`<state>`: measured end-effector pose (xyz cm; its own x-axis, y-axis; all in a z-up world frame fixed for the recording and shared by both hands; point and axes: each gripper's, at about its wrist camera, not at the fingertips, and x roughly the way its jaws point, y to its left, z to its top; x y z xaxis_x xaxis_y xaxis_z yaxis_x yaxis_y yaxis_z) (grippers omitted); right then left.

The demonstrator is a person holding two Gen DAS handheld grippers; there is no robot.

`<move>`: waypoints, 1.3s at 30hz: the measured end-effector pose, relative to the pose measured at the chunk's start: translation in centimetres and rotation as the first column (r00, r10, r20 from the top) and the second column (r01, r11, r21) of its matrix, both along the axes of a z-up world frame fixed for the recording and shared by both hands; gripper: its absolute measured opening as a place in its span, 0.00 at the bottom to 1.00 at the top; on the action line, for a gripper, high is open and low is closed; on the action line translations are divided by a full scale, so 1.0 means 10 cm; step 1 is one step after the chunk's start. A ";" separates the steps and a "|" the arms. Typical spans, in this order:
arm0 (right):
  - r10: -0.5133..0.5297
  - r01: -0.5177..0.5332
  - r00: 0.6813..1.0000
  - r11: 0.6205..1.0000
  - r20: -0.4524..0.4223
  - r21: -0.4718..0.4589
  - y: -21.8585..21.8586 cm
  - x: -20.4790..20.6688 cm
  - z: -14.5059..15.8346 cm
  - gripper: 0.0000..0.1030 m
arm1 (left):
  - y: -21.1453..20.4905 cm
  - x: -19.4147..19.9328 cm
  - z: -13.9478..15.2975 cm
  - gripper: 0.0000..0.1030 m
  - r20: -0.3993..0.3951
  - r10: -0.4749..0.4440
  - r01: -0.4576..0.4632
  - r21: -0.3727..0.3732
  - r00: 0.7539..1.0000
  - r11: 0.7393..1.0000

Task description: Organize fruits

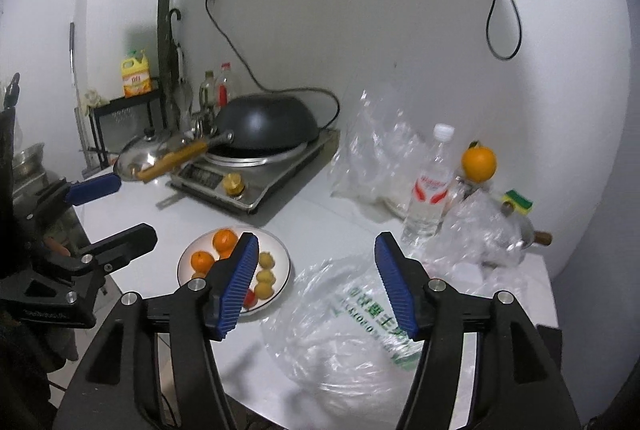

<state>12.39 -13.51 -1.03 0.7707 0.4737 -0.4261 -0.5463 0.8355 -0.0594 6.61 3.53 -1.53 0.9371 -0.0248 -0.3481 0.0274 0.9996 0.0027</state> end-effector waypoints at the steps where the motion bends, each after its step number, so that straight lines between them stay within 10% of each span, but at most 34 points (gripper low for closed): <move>1: -0.003 0.003 1.000 1.000 0.012 0.002 -0.02 -0.03 0.05 0.62 | -0.01 -0.02 0.05 0.96 0.014 -0.001 0.001 -0.001 1.000 1.000; 39: -0.014 0.008 0.981 0.999 0.192 0.036 -0.32 -0.45 0.73 0.64 | -0.25 -0.37 0.79 0.97 0.153 0.092 -0.098 0.032 0.984 0.995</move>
<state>7.91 -16.68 6.24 0.8418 0.4767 -0.2532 -0.5184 0.8447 -0.1333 2.92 1.00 6.34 0.9764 0.0782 -0.2011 -0.0718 0.9967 0.0389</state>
